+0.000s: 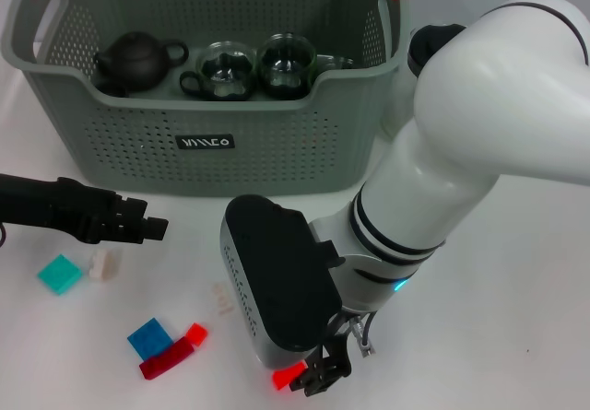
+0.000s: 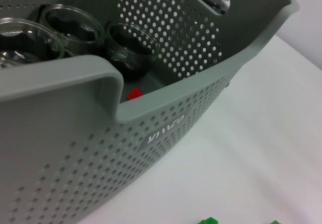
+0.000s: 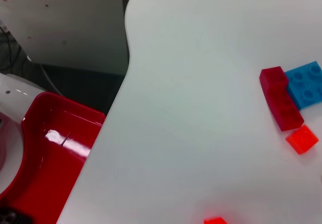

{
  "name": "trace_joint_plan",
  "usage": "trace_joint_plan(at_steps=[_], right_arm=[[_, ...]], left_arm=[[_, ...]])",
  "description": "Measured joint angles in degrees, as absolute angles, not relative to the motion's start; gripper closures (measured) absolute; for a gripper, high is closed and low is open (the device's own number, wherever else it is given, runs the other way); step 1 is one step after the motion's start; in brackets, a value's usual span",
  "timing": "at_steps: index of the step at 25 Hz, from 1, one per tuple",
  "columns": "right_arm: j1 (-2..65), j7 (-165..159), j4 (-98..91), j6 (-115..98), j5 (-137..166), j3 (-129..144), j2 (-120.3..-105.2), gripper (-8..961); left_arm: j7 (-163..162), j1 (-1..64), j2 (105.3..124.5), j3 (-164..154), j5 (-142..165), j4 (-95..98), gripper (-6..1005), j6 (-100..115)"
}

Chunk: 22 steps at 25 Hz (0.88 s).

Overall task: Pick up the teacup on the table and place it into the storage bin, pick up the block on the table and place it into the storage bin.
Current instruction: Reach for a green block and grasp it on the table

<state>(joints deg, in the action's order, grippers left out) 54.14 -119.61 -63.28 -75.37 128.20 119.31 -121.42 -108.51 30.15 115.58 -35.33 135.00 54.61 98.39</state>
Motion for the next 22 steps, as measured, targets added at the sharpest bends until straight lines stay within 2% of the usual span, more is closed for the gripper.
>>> trace_joint_plan(at_steps=[22], right_arm=[[53.4,-119.7,-61.8,-72.0,128.1,121.1,-121.54,469]], left_arm=[[-108.6,30.3,115.34,-35.3,135.0,53.7,432,97.7]])
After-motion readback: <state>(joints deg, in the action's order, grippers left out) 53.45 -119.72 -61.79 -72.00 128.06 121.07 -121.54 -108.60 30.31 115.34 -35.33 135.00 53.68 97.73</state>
